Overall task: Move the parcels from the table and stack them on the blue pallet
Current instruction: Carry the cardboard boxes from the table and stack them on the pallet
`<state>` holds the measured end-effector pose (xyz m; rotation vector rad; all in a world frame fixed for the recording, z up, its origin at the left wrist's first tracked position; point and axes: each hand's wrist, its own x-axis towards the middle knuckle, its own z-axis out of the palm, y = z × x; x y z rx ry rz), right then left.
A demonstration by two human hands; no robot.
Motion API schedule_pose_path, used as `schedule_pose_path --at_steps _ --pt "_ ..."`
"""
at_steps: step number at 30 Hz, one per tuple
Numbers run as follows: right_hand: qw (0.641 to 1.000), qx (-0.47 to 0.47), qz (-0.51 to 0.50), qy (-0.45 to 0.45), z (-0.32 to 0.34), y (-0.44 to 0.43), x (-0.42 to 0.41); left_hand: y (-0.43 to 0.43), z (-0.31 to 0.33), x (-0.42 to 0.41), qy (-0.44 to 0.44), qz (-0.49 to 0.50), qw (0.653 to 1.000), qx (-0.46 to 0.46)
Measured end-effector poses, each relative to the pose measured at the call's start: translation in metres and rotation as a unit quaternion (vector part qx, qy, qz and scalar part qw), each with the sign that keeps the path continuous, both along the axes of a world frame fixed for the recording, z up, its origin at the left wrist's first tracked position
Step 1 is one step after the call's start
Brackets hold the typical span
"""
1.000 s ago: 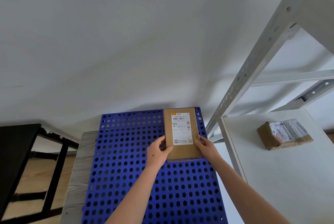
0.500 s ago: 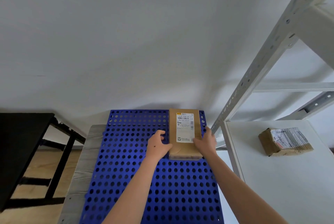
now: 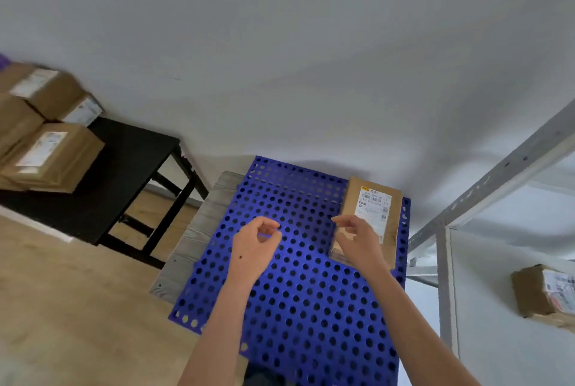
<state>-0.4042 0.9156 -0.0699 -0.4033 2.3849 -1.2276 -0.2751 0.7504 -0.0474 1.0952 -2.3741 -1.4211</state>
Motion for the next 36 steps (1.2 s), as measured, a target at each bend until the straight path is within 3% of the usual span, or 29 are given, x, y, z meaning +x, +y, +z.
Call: schedule_pose_path --at_steps 5,11,24,36 --pt "0.995 0.028 0.097 0.011 0.01 -0.015 0.018 -0.014 0.005 0.05 0.014 0.082 0.997 -0.004" --pt "0.969 0.064 0.218 0.099 0.034 -0.04 0.049 -0.038 0.016 0.085 0.036 0.128 0.991 -0.006" --pt "0.946 0.05 0.289 0.141 0.073 -0.159 0.161 -0.134 0.046 0.218 0.033 0.135 0.985 -0.102" --pt "0.911 0.048 0.377 0.158 0.085 -0.272 0.292 -0.214 0.05 0.342 0.027 0.165 0.985 -0.048"
